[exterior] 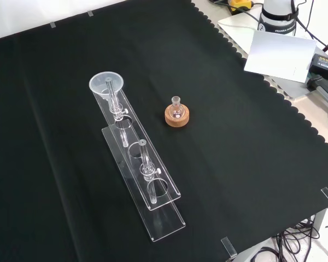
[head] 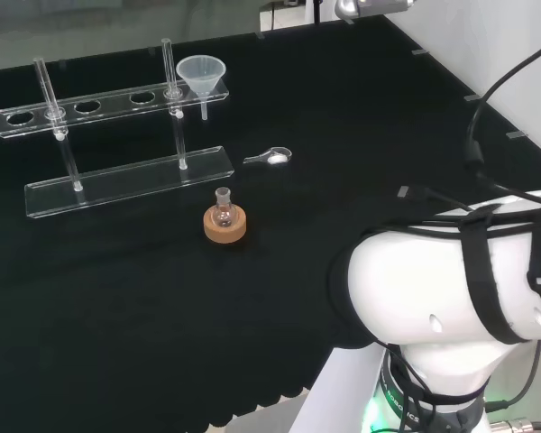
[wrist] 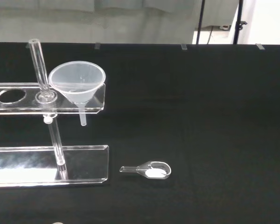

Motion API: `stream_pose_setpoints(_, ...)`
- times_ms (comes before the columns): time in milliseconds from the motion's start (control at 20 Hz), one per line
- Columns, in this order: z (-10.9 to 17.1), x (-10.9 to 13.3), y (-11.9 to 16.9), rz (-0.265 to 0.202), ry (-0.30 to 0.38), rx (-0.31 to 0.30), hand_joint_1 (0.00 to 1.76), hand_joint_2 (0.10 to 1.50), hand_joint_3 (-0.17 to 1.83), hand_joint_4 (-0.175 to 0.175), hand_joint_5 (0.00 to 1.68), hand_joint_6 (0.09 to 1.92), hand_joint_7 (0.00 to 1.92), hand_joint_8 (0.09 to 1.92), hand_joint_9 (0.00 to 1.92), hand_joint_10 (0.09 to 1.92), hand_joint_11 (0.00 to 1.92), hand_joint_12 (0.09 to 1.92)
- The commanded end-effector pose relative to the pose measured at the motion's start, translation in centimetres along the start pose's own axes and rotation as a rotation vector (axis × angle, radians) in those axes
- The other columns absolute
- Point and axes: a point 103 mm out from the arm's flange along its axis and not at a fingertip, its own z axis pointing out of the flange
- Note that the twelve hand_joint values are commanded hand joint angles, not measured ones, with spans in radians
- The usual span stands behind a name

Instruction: Pick up the funnel from the transparent funnel stand.

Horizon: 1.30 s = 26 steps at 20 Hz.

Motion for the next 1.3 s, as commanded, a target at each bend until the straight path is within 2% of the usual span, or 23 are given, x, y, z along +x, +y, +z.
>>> stream_pose_setpoints(50,0.3,-0.2,1.3,0.051,-0.015,0.007,0.00,1.20,0.37,0.026,0.13,0.09,0.00,0.25,0.10,0.65,0.05,1.37)
stream_pose_setpoints(200,0.9,-0.2,2.3,0.074,-0.017,0.013,0.00,1.20,0.37,0.026,0.14,0.09,0.00,0.25,0.10,0.65,0.05,1.37)
stream_pose_setpoints(400,1.9,0.0,4.4,0.072,-0.024,0.028,0.00,1.20,0.37,0.025,0.14,0.09,0.00,0.25,0.10,0.65,0.05,1.37)
stream_pose_setpoints(800,5.0,1.3,10.7,0.025,-0.024,0.085,0.08,1.16,0.31,0.017,0.16,0.09,0.00,0.30,0.12,0.65,0.06,1.37)
stream_pose_setpoints(1050,7.1,2.5,13.8,0.015,-0.070,0.121,0.19,1.11,0.29,0.015,0.16,0.09,0.06,0.39,0.18,0.67,0.05,1.38)
stream_pose_setpoints(1300,9.8,4.0,16.2,-0.022,-0.112,0.163,0.25,1.07,0.28,0.011,0.17,0.09,0.06,0.49,0.22,0.68,0.06,1.40)
